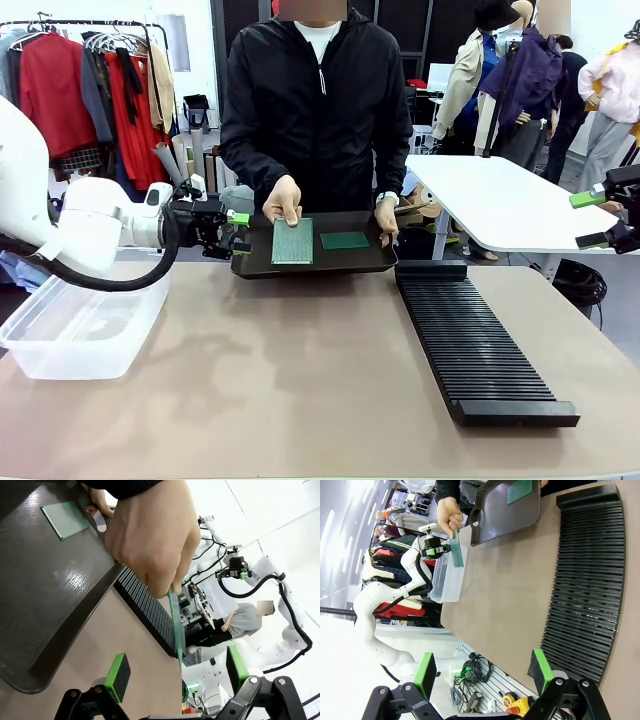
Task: Sort PCBs into racks and boxes based on the side picked up.
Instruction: Pick up the Blank PCB handed by the Human.
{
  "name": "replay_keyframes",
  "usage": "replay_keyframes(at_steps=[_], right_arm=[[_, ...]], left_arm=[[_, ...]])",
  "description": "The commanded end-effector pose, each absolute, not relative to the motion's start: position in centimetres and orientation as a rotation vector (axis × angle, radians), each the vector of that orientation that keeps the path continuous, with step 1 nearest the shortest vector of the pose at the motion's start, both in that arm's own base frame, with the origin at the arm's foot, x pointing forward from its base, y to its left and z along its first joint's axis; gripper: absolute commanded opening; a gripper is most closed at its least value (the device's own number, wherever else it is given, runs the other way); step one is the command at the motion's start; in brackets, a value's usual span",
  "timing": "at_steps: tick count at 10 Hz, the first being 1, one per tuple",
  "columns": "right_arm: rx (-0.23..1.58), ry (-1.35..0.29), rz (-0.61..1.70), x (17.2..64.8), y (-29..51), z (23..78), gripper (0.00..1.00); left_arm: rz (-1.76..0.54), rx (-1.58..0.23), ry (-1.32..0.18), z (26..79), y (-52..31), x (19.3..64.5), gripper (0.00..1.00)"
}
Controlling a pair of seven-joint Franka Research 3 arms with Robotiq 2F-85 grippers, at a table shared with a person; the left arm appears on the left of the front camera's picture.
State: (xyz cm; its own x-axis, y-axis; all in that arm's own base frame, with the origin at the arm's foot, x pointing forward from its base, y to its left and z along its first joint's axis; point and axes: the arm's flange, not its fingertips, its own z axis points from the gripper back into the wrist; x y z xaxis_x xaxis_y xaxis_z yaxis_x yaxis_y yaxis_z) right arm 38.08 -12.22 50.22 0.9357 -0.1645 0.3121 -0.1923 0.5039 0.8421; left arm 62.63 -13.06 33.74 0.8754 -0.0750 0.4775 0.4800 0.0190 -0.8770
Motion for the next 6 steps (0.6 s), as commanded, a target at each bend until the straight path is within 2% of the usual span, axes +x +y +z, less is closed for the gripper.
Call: replay_keyframes(at_steps=[1, 6], right_arm=[[1.045, -0.4, 0.015, 38.02, -11.93, 50.22, 1.0], [1.045, -0.4, 0.015, 38.02, -11.93, 50.22, 1.0]], left_arm=[[-0.445, -1.492, -0.346, 34.25, -12.89, 62.5, 1.0], [-0.441, -1.523, -0.338, 33.75, -12.88, 62.56, 1.0]])
